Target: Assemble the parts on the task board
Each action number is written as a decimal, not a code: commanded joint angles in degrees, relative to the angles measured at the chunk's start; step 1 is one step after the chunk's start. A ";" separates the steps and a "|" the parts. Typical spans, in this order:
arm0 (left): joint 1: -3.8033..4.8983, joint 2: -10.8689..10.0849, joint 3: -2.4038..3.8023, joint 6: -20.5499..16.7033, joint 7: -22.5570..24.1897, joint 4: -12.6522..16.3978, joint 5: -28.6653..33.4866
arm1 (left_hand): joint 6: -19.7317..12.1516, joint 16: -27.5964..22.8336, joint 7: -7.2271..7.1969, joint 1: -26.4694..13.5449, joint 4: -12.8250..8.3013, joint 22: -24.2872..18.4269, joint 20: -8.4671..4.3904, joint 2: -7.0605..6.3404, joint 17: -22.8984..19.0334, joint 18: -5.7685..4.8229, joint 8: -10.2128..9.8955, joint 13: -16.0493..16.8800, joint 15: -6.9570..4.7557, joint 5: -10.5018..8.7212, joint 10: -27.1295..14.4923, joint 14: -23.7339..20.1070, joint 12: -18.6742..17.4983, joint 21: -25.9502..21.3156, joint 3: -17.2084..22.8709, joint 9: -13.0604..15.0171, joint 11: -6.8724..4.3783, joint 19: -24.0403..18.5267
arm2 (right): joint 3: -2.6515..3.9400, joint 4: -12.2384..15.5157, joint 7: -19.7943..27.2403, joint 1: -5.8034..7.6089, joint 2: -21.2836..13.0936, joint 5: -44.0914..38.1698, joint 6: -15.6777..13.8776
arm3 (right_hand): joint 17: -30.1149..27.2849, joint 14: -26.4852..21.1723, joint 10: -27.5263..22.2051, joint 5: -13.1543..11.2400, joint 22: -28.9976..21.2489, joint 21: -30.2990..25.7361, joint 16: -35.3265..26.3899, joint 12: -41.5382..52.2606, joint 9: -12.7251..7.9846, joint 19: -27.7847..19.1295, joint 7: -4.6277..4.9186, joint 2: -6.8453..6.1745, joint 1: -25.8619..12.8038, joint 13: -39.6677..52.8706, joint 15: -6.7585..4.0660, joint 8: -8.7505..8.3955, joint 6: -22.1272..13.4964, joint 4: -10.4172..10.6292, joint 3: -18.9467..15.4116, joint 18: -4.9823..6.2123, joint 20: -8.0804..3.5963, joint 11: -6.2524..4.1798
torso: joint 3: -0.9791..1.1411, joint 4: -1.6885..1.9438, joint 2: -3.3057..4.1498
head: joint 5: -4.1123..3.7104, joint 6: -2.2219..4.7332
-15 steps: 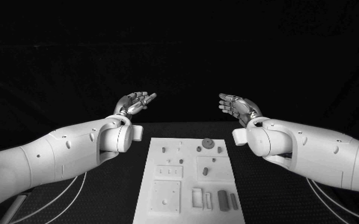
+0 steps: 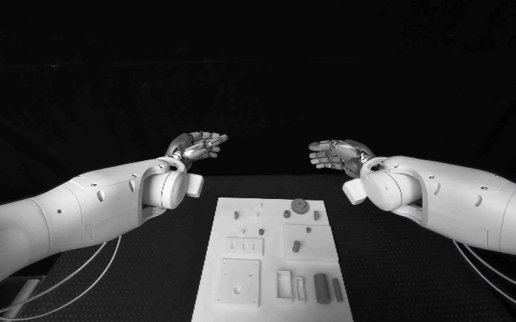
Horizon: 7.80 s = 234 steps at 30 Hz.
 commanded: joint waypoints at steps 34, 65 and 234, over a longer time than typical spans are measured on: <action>0.24 -10.33 0.43 9.12 0.03 16.57 -6.63 | 19.56 13.94 1.53 -4.93 -21.24 1.29 -9.86 5.01 6.01 3.16 -5.36 -0.21 -9.34 2.46 22.72 30.24 2.46 11.71 3.54 -0.15 -0.98 25.22 | 0.04 -4.47 -0.54 -1.79 3.54 -75.91 -0.29 | 22.93 46.67 28.13 -3.39 9.68 23.64 32.61 1.34 -0.48 55.24 0.24 -7.06 12.54 4.02 -13.50 0.58 23.47 -2.17 5.03 11.04 -12.25 -6.99 | 0.38 2.69 9.29 | -2.24 1.58; 0.21 -10.45 0.40 9.63 0.00 17.63 -6.24 | 19.89 14.45 1.48 -6.33 -21.57 1.05 -10.23 4.79 6.19 2.64 -6.20 0.02 -9.32 2.31 23.93 29.12 2.23 12.54 4.21 0.41 -1.38 24.31 | 0.06 -4.87 -4.26 -2.43 5.51 -83.52 -1.92 | 25.54 46.39 28.90 -7.67 9.36 35.92 42.67 -1.22 -0.12 55.90 0.01 -8.59 12.06 5.28 -13.36 -1.27 25.16 -0.64 8.79 11.04 -13.54 -6.84 | -1.19 4.96 14.46 | -5.08 3.12; 0.22 -10.75 0.18 10.15 -1.58 16.20 -5.91 | 19.70 14.75 1.65 -6.73 -21.64 0.91 -10.15 4.70 6.05 2.67 -7.14 -0.11 -9.21 2.21 23.53 28.69 1.14 13.19 4.84 1.04 -1.09 23.74 | 2.12 4.05 -20.47 -2.35 6.00 -96.85 -10.09 | 24.08 46.21 36.18 -9.59 9.17 49.04 49.54 0.47 4.70 54.53 -2.97 -8.01 11.47 21.41 -16.78 -0.76 34.79 1.88 18.75 11.04 -15.00 -10.41 | -0.78 4.92 16.54 | -4.75 5.00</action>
